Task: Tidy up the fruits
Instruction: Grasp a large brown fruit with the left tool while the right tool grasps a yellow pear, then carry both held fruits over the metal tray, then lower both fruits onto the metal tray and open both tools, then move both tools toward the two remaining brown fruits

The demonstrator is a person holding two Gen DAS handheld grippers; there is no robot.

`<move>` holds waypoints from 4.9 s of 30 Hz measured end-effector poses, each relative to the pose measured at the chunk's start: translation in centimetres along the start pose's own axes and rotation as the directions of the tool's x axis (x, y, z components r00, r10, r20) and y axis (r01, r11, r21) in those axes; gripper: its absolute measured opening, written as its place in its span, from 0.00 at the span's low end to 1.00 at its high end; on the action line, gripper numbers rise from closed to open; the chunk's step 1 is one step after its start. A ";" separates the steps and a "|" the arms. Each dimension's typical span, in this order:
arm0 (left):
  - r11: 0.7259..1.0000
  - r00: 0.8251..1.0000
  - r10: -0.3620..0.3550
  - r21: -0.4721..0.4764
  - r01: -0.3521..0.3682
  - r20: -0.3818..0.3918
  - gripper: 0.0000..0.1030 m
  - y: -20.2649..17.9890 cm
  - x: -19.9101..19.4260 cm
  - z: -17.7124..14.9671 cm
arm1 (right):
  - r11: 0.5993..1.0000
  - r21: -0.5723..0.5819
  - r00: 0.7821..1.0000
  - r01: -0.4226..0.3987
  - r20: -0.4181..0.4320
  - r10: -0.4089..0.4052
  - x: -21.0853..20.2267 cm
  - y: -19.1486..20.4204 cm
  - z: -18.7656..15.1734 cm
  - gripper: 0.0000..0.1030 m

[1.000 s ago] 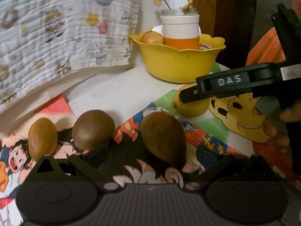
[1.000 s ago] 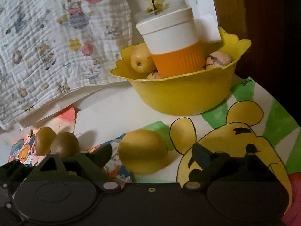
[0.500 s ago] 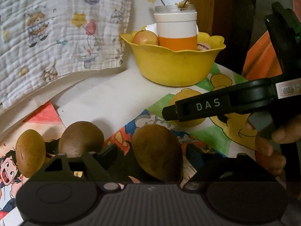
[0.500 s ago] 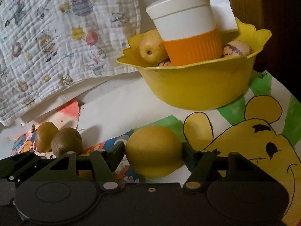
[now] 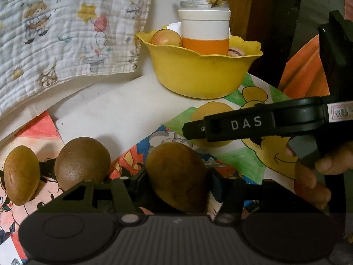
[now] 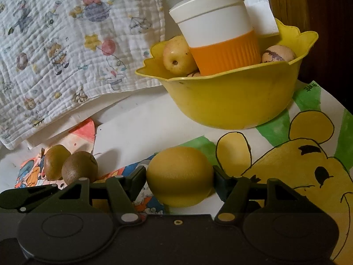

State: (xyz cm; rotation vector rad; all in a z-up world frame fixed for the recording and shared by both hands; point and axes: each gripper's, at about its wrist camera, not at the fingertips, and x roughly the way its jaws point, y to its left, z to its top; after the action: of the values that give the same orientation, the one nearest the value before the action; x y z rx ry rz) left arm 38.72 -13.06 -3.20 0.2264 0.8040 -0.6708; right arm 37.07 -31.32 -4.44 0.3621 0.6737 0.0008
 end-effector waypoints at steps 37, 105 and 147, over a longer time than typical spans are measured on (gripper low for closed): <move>1.000 1.000 -0.009 -0.026 0.010 0.007 0.58 -1.0 -7.9 -3.9 | 0.974 0.090 0.978 -0.207 0.030 0.205 -7.1 -1.1 -3.5 0.63; 0.979 0.977 0.179 -0.121 -0.165 0.118 0.96 -7.1 -22.3 -15.2 | 0.879 -0.380 0.956 -0.287 -0.051 0.290 -18.3 2.4 -16.1 0.84; 0.887 0.921 0.390 -0.263 -0.380 -0.016 1.00 -4.7 -28.0 -24.6 | 0.806 -0.554 0.977 -0.210 -0.092 0.192 -21.5 5.0 -18.8 0.99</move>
State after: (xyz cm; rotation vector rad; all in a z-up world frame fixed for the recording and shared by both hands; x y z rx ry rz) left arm 7.14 6.93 0.61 0.1267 0.7742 -0.1878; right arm 9.29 -22.97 -3.23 -0.1425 0.6318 0.4051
